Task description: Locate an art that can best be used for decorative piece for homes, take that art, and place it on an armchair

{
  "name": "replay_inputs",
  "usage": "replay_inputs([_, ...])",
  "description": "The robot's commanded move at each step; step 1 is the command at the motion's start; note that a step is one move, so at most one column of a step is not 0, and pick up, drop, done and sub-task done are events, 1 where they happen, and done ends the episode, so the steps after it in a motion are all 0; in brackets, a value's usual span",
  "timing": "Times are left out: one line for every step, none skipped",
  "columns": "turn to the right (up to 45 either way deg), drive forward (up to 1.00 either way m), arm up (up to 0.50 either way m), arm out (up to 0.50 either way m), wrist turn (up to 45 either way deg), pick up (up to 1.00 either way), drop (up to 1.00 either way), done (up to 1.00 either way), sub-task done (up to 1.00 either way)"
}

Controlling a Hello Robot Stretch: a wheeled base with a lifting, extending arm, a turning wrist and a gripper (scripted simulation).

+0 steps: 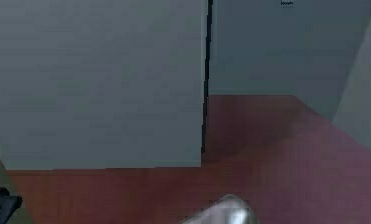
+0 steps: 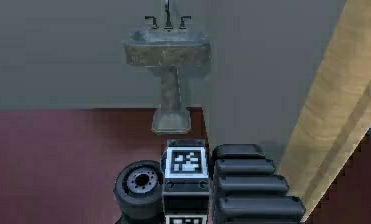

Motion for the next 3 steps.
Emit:
replay_inputs([0.0,0.7,0.0,0.0,0.0,0.0,0.0,0.0,0.0])
replay_inputs([-45.0,0.0,0.0,0.0,0.0,0.0,0.0,0.0,0.0])
replay_inputs([0.0,0.4,0.0,0.0,0.0,0.0,0.0,0.0,0.0])
